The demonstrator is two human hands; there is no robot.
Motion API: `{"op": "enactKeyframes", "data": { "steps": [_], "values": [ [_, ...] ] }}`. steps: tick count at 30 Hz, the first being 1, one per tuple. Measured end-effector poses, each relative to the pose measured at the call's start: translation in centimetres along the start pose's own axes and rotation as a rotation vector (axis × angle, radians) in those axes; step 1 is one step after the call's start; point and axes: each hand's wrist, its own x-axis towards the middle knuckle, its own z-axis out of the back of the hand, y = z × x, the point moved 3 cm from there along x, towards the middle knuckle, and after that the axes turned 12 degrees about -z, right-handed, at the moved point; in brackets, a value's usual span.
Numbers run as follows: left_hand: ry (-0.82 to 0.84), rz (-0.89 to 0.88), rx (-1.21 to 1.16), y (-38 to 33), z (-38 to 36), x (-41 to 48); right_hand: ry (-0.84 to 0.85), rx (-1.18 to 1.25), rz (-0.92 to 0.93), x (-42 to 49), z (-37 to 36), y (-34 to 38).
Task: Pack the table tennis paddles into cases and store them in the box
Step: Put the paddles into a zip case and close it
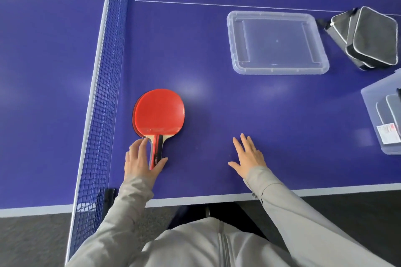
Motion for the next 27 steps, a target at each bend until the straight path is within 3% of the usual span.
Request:
{"op": "enactKeyframes", "data": {
  "steps": [6, 10, 14, 27],
  "values": [
    [0.165, -0.368, 0.308, -6.8, -1.4, 1.9, -0.031, 0.107, -0.070, -1.0, 1.3, -3.8],
    [0.410, -0.501, 0.568, -11.5, -5.2, 3.2, -0.105, 0.241, -0.147, -1.7, 2.6, -8.0],
    [0.514, -0.580, 0.650, -16.6, -8.7, 3.6, -0.143, 0.353, -0.218, -2.7, 3.3, -13.2],
    [0.437, -0.775, 0.620, -41.5, -23.4, -4.6, -0.318, 0.439, -0.352, -8.6, 1.2, -41.2]
  ]
}}
